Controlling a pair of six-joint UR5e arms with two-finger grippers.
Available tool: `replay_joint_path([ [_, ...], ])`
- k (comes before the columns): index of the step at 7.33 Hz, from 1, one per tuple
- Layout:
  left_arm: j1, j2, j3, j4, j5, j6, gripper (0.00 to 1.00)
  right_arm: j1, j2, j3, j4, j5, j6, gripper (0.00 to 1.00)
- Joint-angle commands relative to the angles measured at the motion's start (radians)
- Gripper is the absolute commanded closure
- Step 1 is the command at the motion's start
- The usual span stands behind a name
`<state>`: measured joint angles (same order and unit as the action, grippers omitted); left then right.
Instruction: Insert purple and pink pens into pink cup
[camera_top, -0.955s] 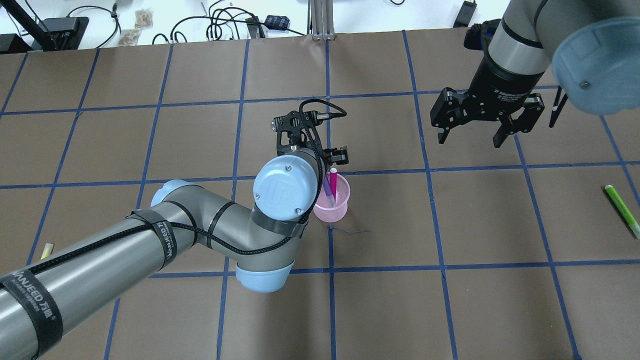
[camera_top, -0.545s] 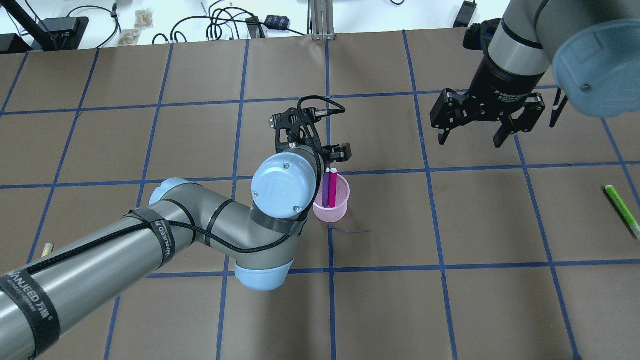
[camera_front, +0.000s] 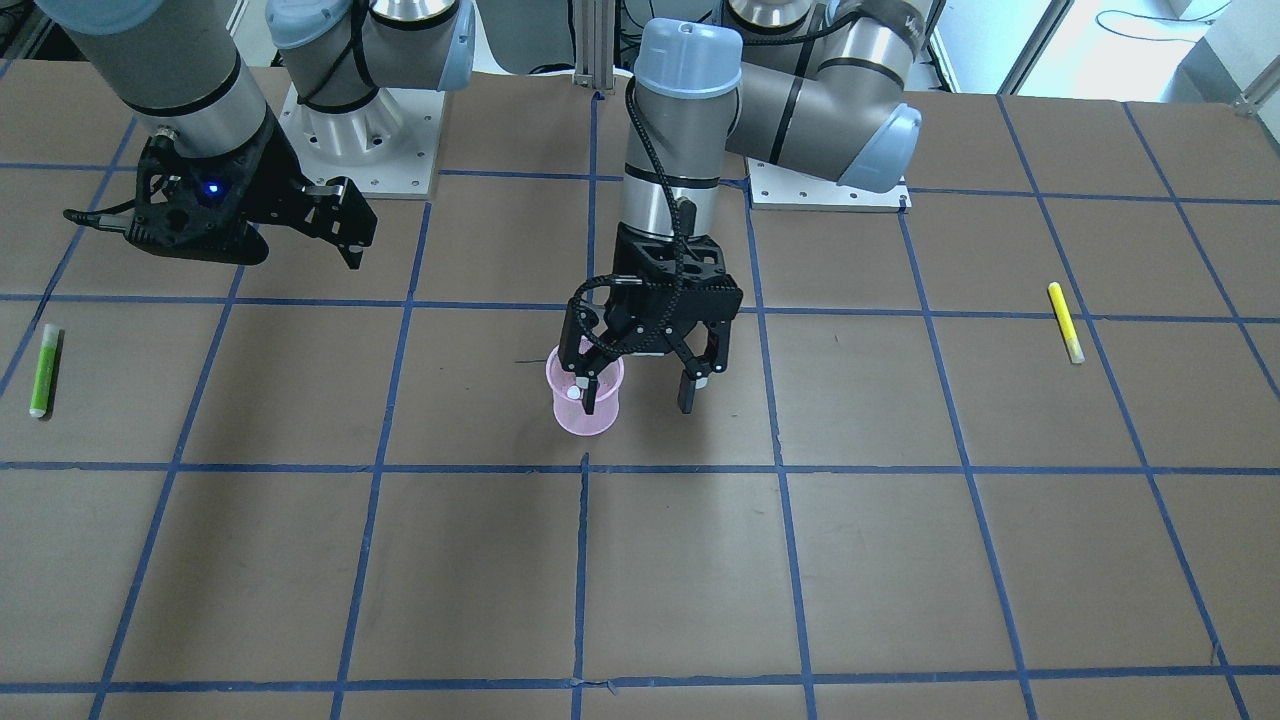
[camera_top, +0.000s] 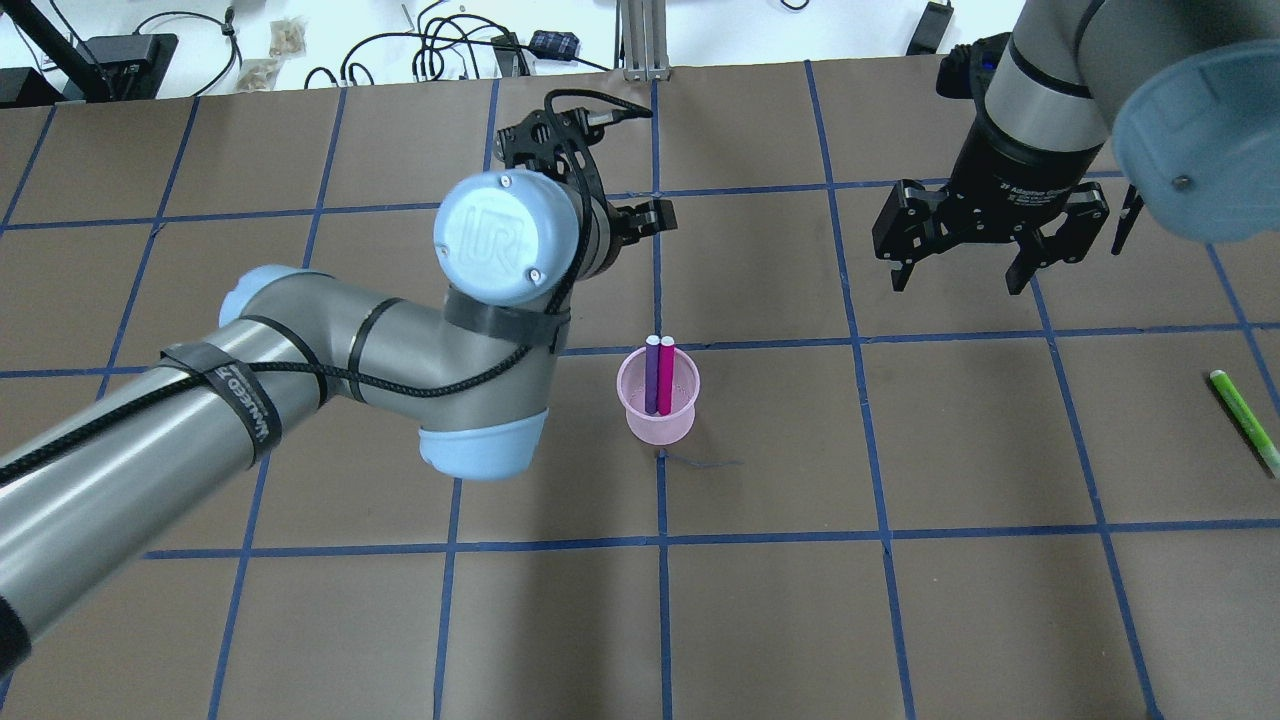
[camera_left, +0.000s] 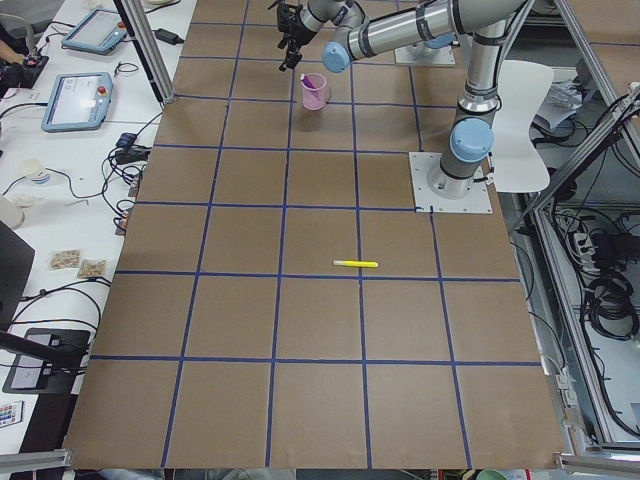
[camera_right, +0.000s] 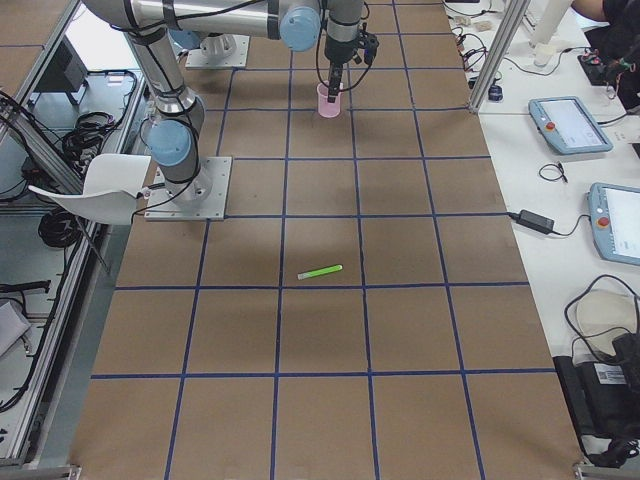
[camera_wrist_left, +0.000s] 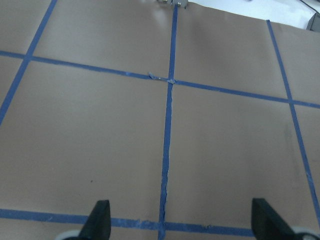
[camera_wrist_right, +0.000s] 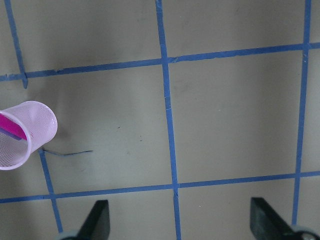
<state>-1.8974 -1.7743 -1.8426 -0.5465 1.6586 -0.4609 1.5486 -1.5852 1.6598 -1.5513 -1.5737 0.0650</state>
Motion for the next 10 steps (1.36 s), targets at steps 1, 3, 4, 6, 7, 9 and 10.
replay_joint_path([
  [1, 0.130, 0.047, 0.162, -0.345, -0.043, 0.159, 0.00, 0.001, -0.001, -0.002, 0.001, 0.008, -0.001, 0.00],
  [3, 0.259, 0.113, 0.198, -0.554, -0.103, 0.261, 0.00, 0.001, -0.001, 0.012, 0.008, -0.005, -0.001, 0.00],
  [4, 0.282, 0.145, 0.230, -0.675, -0.099, 0.301, 0.00, 0.001, -0.009, 0.012, 0.001, -0.006, -0.001, 0.00],
  [6, 0.334, 0.133, 0.333, -0.893, -0.102, 0.315, 0.00, 0.001, -0.009, 0.015, 0.000, -0.006, -0.002, 0.00],
  [7, 0.331, 0.109, 0.368, -0.906, -0.097, 0.314, 0.00, 0.001, -0.010, 0.015, 0.002, -0.008, -0.002, 0.00],
  [9, 0.322, 0.139, 0.402, -1.011, -0.100, 0.315, 0.00, 0.001, -0.013, 0.018, 0.002, -0.005, -0.002, 0.00],
  [10, 0.330, 0.159, 0.413, -1.059, -0.097, 0.352, 0.00, 0.001, -0.013, 0.018, 0.004, -0.006, -0.002, 0.00],
])
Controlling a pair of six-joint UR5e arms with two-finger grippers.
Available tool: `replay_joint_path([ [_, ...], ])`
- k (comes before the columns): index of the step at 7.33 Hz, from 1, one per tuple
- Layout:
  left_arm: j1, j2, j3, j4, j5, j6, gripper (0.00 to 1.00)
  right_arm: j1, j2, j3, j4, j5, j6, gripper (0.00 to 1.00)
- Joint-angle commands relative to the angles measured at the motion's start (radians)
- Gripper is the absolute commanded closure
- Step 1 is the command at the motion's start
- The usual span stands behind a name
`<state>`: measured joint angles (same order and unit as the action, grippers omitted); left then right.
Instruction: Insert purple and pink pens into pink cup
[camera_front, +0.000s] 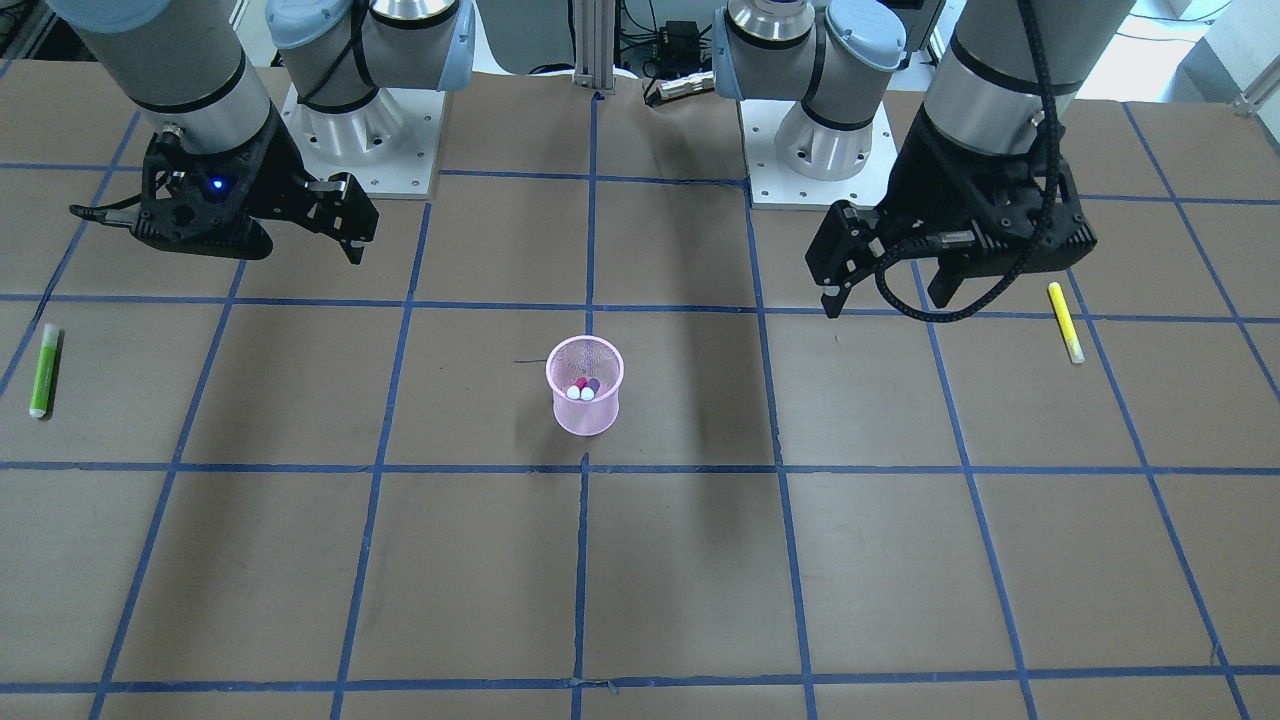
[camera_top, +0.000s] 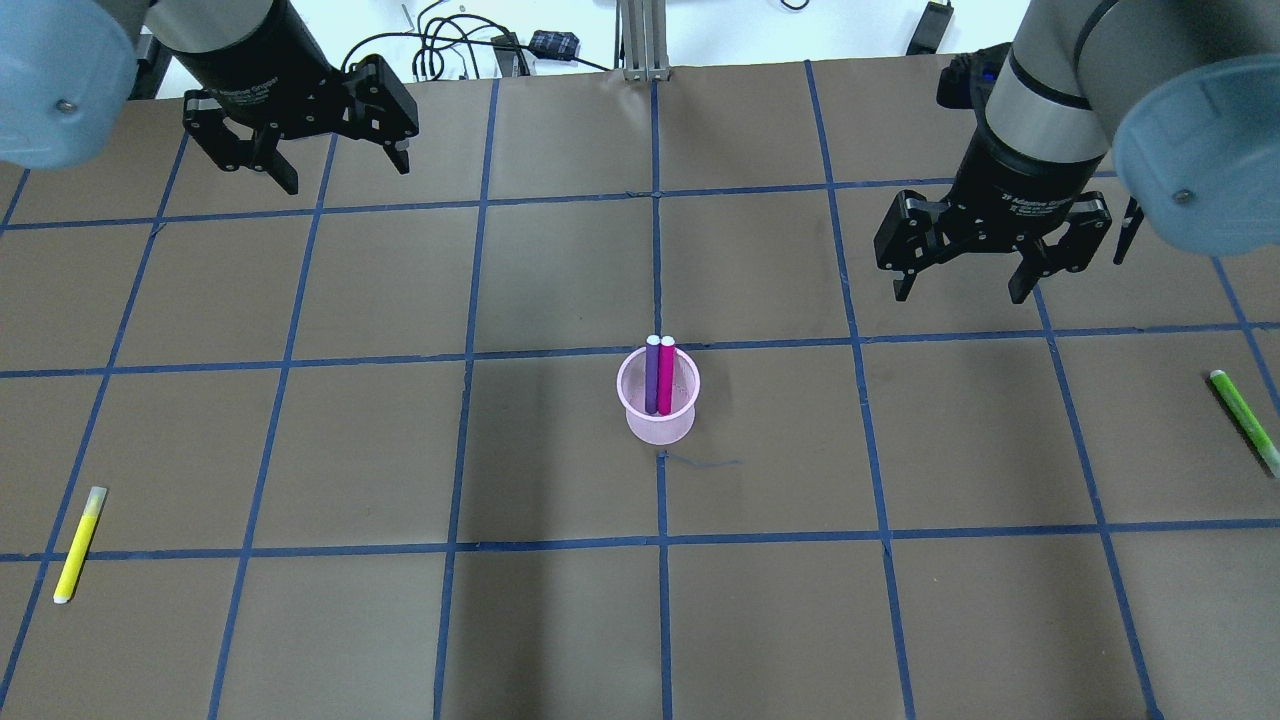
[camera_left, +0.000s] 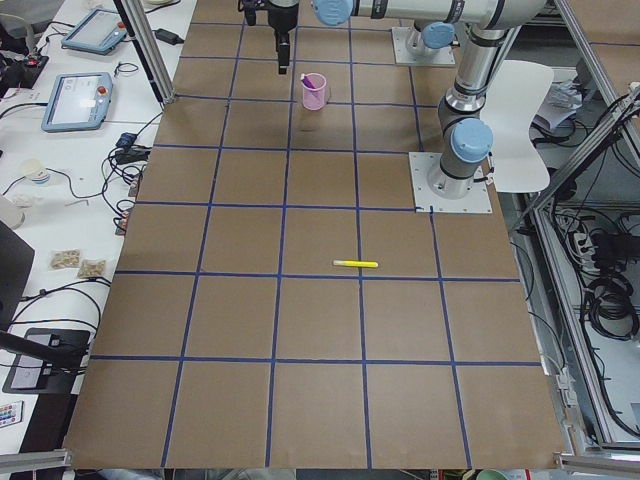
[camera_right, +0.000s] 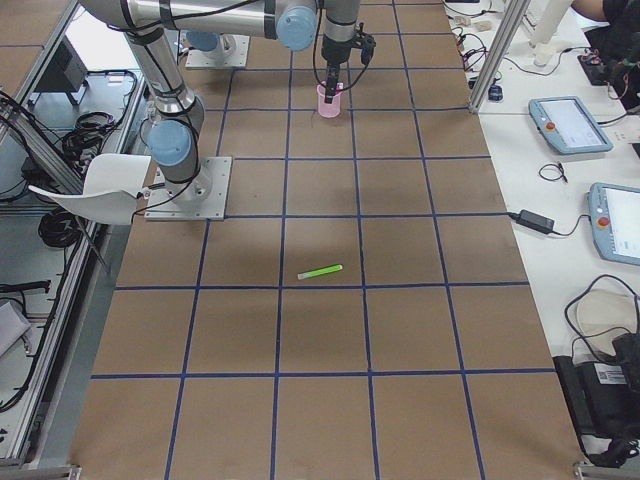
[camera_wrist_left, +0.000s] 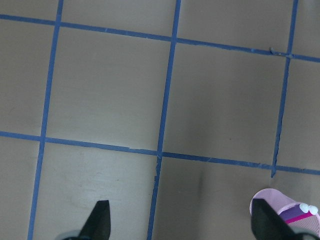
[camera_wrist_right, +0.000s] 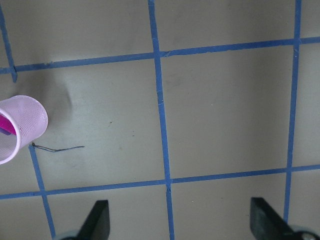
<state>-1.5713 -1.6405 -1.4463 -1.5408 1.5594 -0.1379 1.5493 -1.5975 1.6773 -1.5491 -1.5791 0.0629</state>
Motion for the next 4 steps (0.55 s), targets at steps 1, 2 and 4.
replay_joint_path([
  [1, 0.005, 0.037, -0.006, -0.099, 0.020, 0.087, 0.00, 0.000, -0.001, 0.001, 0.001, 0.001, 0.000, 0.00],
  [2, -0.004, 0.050, -0.006, -0.088, 0.022, 0.089, 0.00, 0.000, -0.001, 0.001, 0.001, 0.001, 0.000, 0.00],
  [4, -0.003, 0.053, -0.016, -0.075, 0.025, 0.093, 0.00, 0.000, -0.001, 0.001, 0.000, 0.001, 0.000, 0.00],
])
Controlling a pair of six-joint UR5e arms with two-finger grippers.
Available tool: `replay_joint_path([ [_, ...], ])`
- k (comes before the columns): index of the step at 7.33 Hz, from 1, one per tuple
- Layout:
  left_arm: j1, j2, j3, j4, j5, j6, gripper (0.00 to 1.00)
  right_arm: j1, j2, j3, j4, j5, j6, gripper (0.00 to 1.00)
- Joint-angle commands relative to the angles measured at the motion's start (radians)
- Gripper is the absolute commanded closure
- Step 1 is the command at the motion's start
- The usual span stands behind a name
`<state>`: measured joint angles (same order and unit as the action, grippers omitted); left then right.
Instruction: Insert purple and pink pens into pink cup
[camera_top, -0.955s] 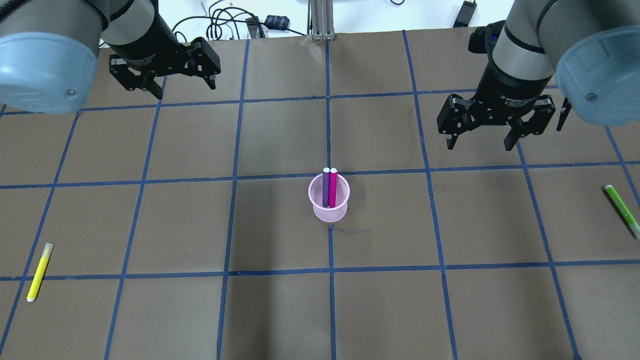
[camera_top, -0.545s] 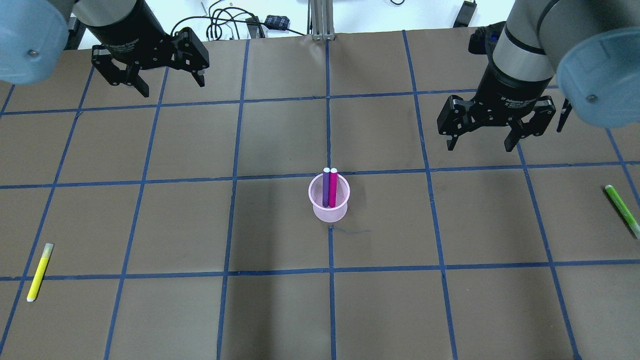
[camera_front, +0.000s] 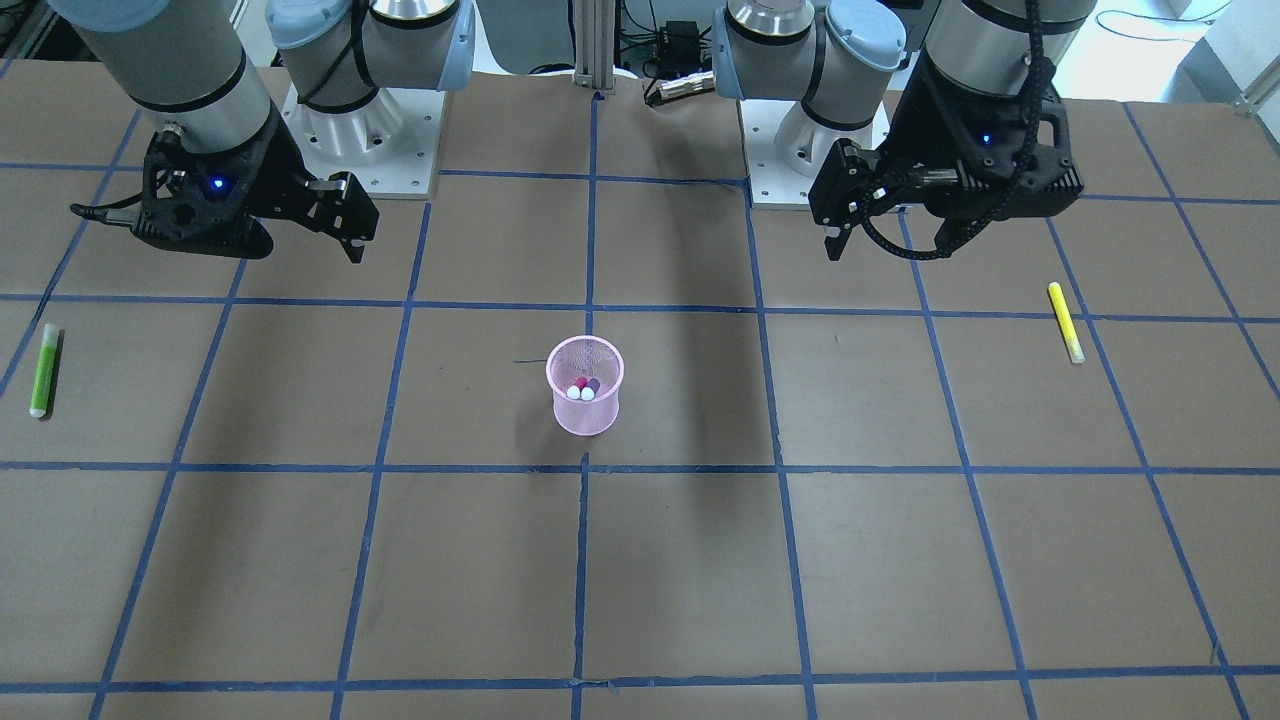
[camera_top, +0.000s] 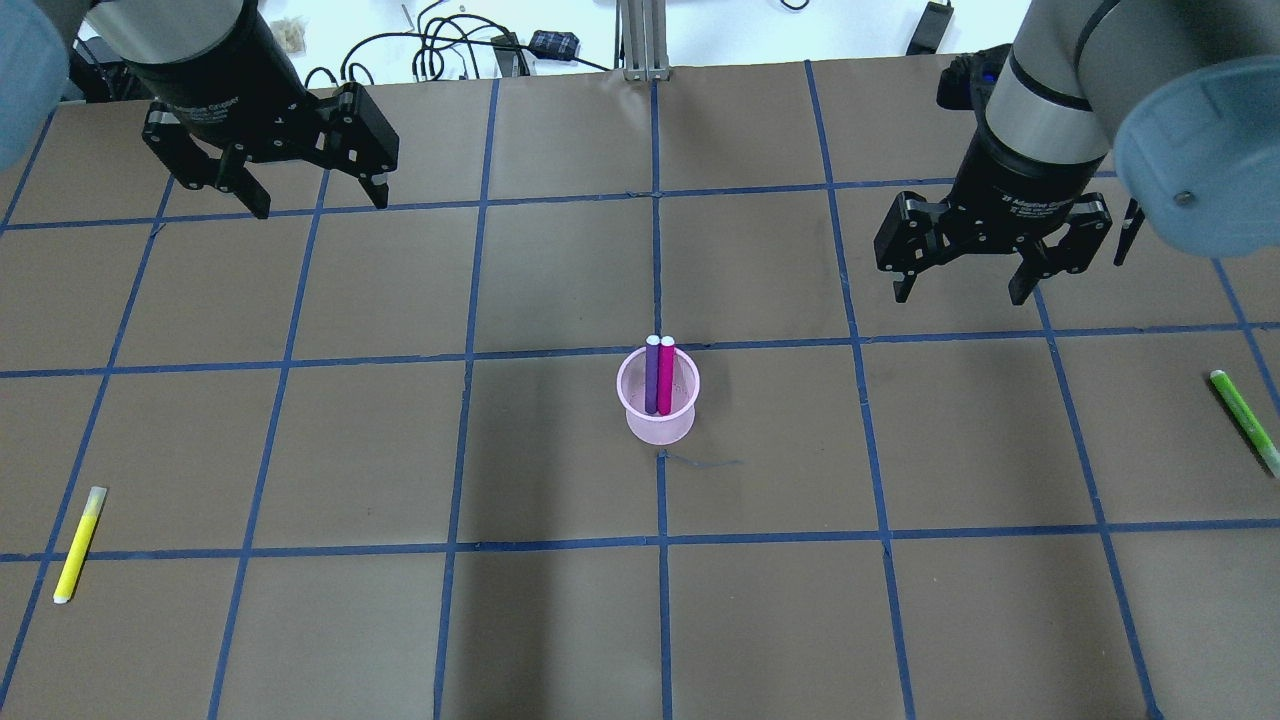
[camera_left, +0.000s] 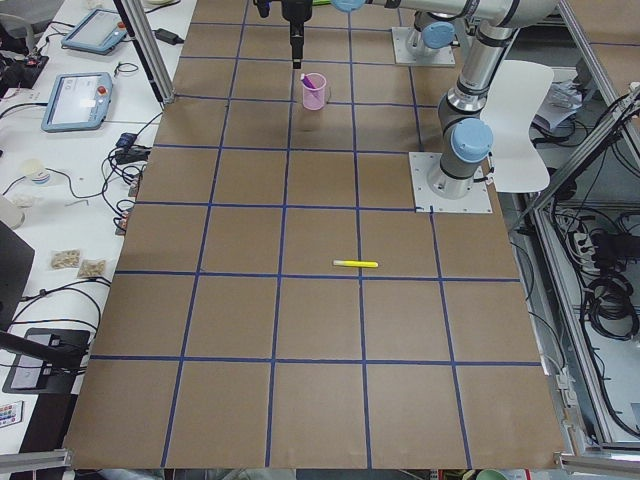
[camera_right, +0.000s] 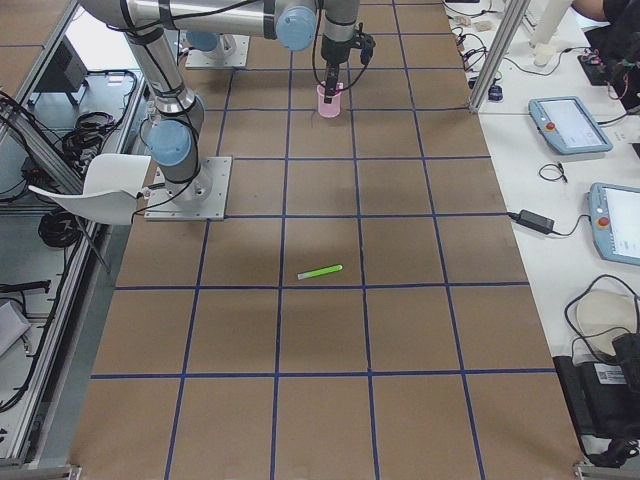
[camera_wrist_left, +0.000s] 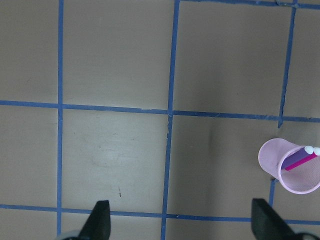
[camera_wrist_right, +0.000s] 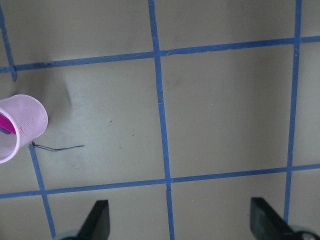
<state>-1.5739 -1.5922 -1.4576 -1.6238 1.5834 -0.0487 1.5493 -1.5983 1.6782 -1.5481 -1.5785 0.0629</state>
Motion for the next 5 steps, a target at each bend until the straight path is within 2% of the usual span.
replay_joint_path([
  [1, 0.006, 0.003, -0.009, 0.051, 0.001, 0.004, 0.00, 0.000, 0.000, 0.000, -0.006, 0.002, 0.000, 0.00],
  [5, 0.005, 0.008, -0.017, 0.058, 0.001, 0.082, 0.00, 0.000, 0.000, -0.002, -0.010, 0.003, 0.000, 0.00],
])
